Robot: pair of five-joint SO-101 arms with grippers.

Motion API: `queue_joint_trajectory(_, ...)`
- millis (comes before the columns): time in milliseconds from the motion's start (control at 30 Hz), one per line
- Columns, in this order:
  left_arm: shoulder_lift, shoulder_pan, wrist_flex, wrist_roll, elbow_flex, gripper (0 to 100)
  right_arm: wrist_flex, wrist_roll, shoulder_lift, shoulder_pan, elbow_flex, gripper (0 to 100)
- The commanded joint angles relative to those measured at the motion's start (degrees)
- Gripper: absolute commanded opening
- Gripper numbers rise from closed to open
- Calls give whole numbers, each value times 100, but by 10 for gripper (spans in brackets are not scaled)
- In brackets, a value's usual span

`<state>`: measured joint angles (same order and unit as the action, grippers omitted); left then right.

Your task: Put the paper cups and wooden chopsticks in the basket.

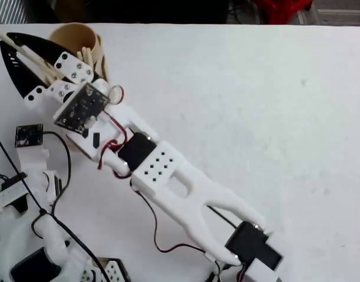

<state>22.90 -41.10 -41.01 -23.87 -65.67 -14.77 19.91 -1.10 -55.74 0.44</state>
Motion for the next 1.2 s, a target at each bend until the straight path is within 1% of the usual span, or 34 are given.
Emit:
queue_joint_trajectory(0, 119, 84, 114, -18, -26, 133, -119, -18, -127, 48, -35, 22)
queue_joint_trajectory(133, 119, 84, 114, -18, -26, 133, -110, -18, -136, 57, -35, 33)
queue_joint_trajectory(267, 119, 84, 114, -18, -26, 133, 242, -26, -136, 57, -53, 152)
queue_joint_trajectory(300, 119, 84, 114, -18, -26, 133, 321, -26, -136, 57, -62, 167)
queue_joint_trajectory(367, 119, 84, 114, -18, -26, 132, 356, -26, -136, 66, -70, 156)
queue_joint_trajectory(600, 119, 84, 114, -18, -26, 132, 391, -9, -145, 303, -35, 57)
queue_joint_trajectory(667, 119, 84, 114, -18, -26, 132, 708, -9, -259, 435, -35, 23)
queue_joint_trajectory(733, 119, 84, 114, -18, -26, 132, 1385, -9, -523, 514, -26, 16)
queue_joint_trajectory(800, 119, 84, 114, -18, -26, 132, 2457, -35, -927, 567, -26, 19)
queue_joint_trajectory(967, 119, 84, 114, -18, -26, 132, 6009, -53, -2088, 558, -26, 16)
queue_joint_trajectory(1000, 119, 84, 114, -18, -26, 132, 6580, -53, -2255, 567, -26, 17)
queue_joint_trajectory(1067, 119, 84, 114, -18, -26, 132, 7547, -18, -2571, 593, -26, 18)
queue_joint_trajectory(1167, 119, 84, 114, -18, -26, 132, 8673, -9, -2949, 716, -26, 18)
